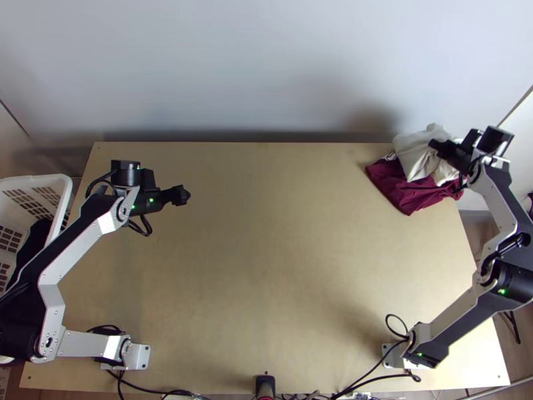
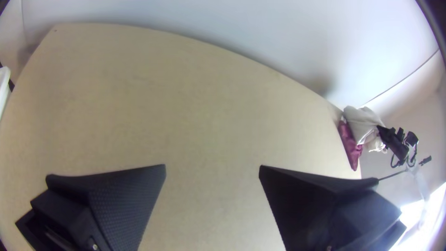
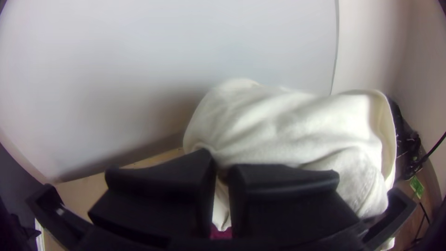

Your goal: Fold the t-shirt

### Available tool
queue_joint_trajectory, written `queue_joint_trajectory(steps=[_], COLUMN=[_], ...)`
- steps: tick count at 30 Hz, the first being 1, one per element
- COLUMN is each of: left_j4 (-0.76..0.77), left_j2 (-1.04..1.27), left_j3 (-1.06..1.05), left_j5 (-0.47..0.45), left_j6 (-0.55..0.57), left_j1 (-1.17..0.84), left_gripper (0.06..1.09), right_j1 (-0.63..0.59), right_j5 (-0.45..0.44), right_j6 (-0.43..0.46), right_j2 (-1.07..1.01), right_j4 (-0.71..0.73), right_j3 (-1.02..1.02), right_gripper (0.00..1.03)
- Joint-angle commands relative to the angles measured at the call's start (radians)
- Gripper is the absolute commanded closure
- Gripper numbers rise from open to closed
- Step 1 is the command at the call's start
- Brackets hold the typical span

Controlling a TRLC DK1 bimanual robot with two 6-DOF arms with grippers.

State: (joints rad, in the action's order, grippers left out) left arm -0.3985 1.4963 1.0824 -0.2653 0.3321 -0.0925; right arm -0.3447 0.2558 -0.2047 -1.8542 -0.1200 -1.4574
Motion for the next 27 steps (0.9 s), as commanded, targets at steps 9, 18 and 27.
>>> queue_joint_trajectory(steps=[9,18,27], left_j4=[-0.034,-0.056,-0.057], left_j2=[-0.042,-0.068,-0.094], left_j3=[0.002,-0.015,-0.03], left_j5=[-0.002,0.0,0.0], left_j6=[-0.002,0.002,0.024], left_j1=[-0.039,-0.044,-0.065], left_gripper=[0.11,0.11,0.11], right_j1=[-0.027,-0.128,-0.143], right_j5=[0.01,0.01,0.013], right_j6=[0.182,0.255,0.185], right_j2=[0.052,-0.048,0.075], right_j4=[0.08,0.264,0.267], right_j3=[0.302,0.347,0.405], right_gripper=[1.0,1.0,0.1])
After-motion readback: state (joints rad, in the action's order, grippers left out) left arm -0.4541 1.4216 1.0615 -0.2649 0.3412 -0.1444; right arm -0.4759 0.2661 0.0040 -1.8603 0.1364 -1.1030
